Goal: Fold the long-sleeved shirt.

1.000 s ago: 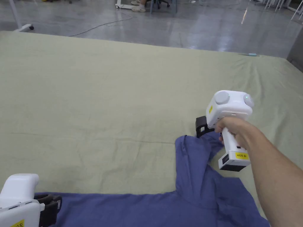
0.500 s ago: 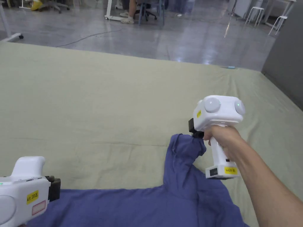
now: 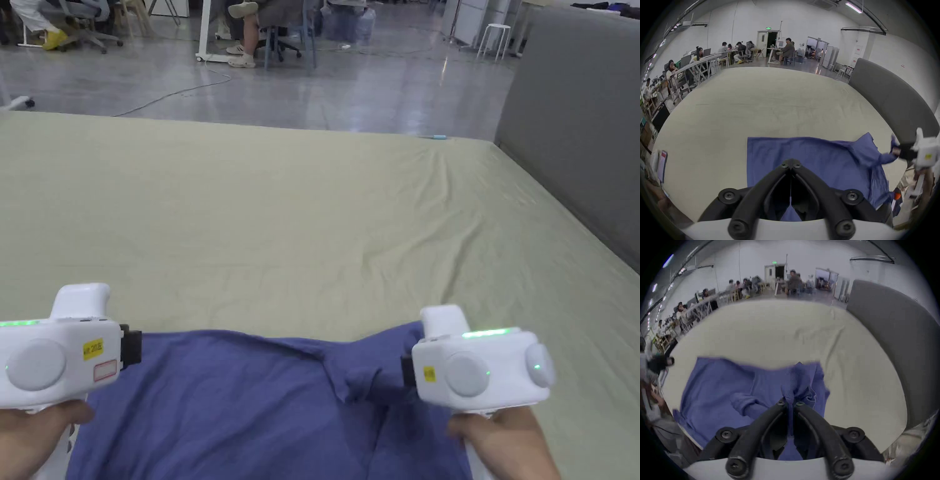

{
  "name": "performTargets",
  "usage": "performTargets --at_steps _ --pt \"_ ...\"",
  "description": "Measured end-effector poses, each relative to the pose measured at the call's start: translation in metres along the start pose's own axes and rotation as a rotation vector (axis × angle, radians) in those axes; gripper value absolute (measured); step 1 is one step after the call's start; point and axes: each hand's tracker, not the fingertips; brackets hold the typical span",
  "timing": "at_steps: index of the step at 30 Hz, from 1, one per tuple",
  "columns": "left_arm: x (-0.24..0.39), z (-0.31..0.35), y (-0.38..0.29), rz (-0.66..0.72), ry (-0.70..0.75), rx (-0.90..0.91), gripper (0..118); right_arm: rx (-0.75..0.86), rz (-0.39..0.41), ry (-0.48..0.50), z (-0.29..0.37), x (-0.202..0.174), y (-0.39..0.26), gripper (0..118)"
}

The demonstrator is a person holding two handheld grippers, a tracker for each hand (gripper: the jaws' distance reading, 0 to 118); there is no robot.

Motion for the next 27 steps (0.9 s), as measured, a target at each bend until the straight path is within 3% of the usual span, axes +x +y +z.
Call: performTargets --at_steps 3,5,6,7,9,11,14,15,17,19,20,27 --pt "0.006 0.009 -0.011 0.001 -0.007 -0.015 0 -0.114 0.000 -0.032 -0.049 -0.007 -0.036 3" --pt "0.008 0.015 -0.016 0.004 -0.019 -0.019 0 -0.180 -0.016 -0.056 -0.065 -0.008 -0.048 16" --pt "0.009 0.019 -0.018 0.002 -0.022 -0.019 0 -0.107 -0.025 -0.039 -0.058 -0.004 -0.053 22" --pt "0.008 0.018 -0.017 0.000 -0.022 -0.020 0 -0.024 -0.031 -0.031 -0.049 -0.002 -0.051 37" --pt "0.008 0.023 -0.018 -0.010 -0.024 -0.024 0 -0.061 -0.042 -0.024 -0.032 0.003 -0.039 97" --pt "0.008 0.028 -0.019 -0.013 -0.016 -0.019 0 -0.012 -0.093 -0.023 0.005 0.011 -0.039 102" --pt "0.004 0.034 -0.023 -0.006 -0.021 -0.009 0 0.162 -0.094 0.021 0.044 0.017 -0.043 101" --pt "0.003 0.031 -0.024 -0.003 -0.021 -0.011 0 0.123 -0.088 0.007 0.047 0.016 -0.040 83" --pt "0.001 0.026 -0.025 -0.007 -0.016 -0.029 0 0.068 -0.077 -0.015 0.049 0.015 -0.035 0" --pt "0.000 0.019 -0.025 -0.008 0.001 -0.038 0 0.096 -0.030 -0.055 0.044 0.015 -0.029 0" --pt "-0.002 0.016 -0.024 -0.006 -0.003 -0.041 0 0.089 -0.070 -0.024 0.044 0.015 -0.028 0" --pt "-0.028 -0.046 0.021 0.057 0.029 -0.062 0 0.064 -0.067 0.037 0.035 0.011 -0.013 0"
